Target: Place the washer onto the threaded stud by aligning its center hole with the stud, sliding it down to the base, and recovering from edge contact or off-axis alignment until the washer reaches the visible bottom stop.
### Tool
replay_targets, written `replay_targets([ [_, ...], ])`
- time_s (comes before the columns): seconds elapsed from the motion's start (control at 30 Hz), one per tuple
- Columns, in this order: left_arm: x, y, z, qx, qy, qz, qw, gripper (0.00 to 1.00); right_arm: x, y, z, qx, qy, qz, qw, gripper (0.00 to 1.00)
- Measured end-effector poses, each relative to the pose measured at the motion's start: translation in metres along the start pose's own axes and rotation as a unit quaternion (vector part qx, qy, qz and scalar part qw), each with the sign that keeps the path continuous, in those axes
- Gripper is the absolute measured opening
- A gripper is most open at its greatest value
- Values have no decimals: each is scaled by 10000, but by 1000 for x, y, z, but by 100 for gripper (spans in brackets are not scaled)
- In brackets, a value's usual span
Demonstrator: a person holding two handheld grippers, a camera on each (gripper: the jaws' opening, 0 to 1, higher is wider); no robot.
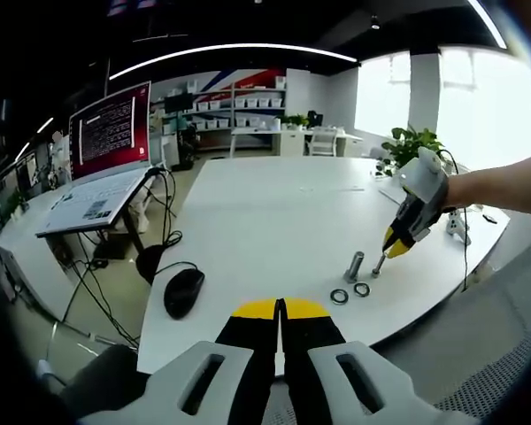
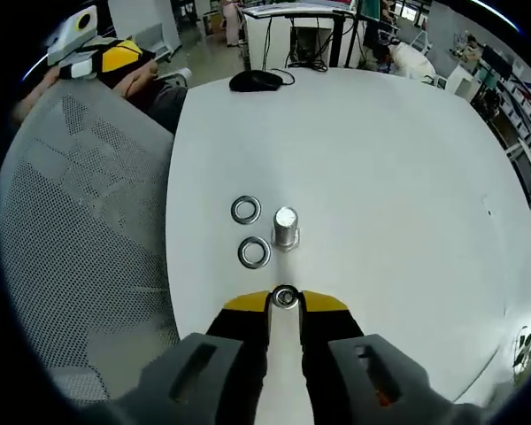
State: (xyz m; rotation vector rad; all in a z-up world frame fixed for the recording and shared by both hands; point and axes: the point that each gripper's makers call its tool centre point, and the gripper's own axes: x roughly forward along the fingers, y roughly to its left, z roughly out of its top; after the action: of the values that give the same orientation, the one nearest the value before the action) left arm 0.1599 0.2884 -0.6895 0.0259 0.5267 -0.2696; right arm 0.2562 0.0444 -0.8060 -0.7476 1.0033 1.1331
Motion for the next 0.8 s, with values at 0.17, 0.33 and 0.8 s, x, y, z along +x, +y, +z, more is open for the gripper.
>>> replay_targets([
  [0.17,0,0,0,-2,-7,5,10000,0,1,-4,1,-15,55,-17,10000,14],
  [0.33,0,1,0,-8,-20,10,10000,0,0,-4,-1,-108,148,-26,9998,14],
  [0.8,0,0,0,13,11,0,10000,0,29,-5,-13,-181,527,-44,9984,14],
])
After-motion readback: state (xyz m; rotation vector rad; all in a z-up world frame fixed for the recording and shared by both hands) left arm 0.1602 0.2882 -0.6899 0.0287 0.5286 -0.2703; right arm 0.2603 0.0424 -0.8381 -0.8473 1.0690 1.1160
